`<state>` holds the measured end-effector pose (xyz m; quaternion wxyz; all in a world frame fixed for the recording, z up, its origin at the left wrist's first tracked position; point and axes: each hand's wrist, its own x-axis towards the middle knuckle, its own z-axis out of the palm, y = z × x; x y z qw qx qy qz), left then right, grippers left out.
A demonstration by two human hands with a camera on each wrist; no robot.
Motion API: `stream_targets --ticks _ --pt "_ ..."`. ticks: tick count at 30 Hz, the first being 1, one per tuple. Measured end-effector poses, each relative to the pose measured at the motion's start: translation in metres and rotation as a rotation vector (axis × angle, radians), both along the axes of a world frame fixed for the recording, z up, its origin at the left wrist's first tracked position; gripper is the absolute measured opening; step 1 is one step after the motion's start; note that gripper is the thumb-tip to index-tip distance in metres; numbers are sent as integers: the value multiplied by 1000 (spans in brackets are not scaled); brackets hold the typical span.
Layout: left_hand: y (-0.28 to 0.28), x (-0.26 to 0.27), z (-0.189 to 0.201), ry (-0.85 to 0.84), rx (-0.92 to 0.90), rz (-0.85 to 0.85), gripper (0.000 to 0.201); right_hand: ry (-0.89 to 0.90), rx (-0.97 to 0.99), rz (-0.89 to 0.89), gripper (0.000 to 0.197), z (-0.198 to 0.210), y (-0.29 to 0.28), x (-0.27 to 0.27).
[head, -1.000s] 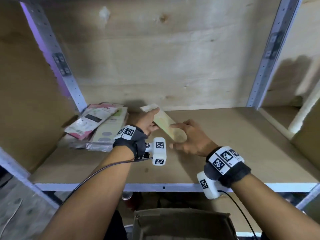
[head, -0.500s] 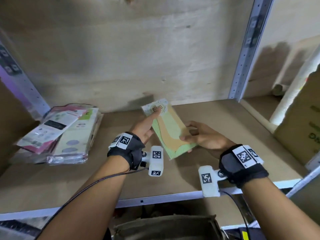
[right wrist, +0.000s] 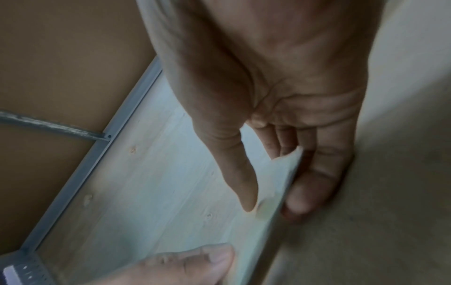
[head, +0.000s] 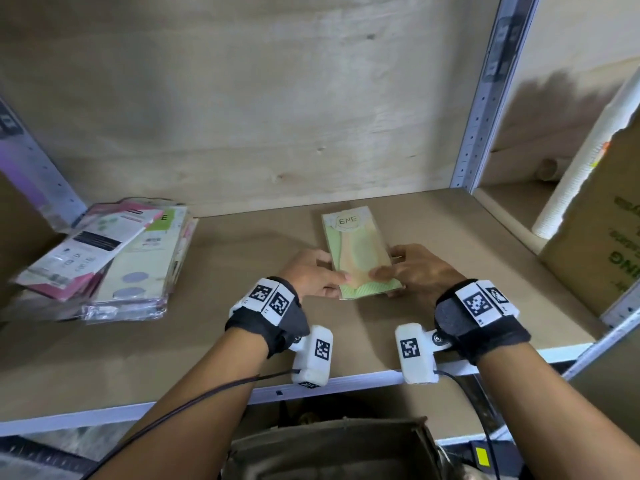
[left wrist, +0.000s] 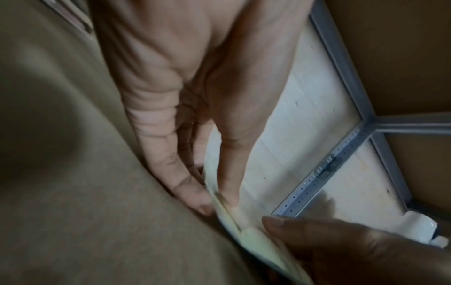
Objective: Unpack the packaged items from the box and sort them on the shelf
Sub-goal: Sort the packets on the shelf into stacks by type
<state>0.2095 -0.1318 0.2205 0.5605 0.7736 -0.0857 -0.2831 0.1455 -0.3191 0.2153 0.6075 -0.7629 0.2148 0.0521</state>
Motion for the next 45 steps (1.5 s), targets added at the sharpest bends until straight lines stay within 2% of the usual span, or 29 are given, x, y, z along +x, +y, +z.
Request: stream_targets --ticks 4,7,11,16,18,29,33,39,45 --pt "1 0 -1 -19 37 61 79 34 -273 -1 41 5 -1 1" --pt "5 3 -1 -68 101 73 82 25 -409 -1 54 5 -1 -2" --pt "7 5 0 -103 121 112 72 14 -455 25 55 6 0 -6" --pt "-2 4 1 -98 37 120 44 -2 -377 41 70 6 -3 -5" --pt "-9 4 2 -69 -14 129 40 -3 -324 47 73 7 -9 -4" --pt "-78 20 2 -30 -65 79 24 -45 -242 -94 74 4 -68 -8" --pt "-105 21 3 -6 -75 19 7 -69 -262 -149 70 4 -86 -12" --pt "-136 24 0 73 -146 35 10 -68 -288 -233 62 -1 -106 -11" --pt "-144 25 0 57 -133 42 14 -77 -342 -243 54 -4 -113 -13"
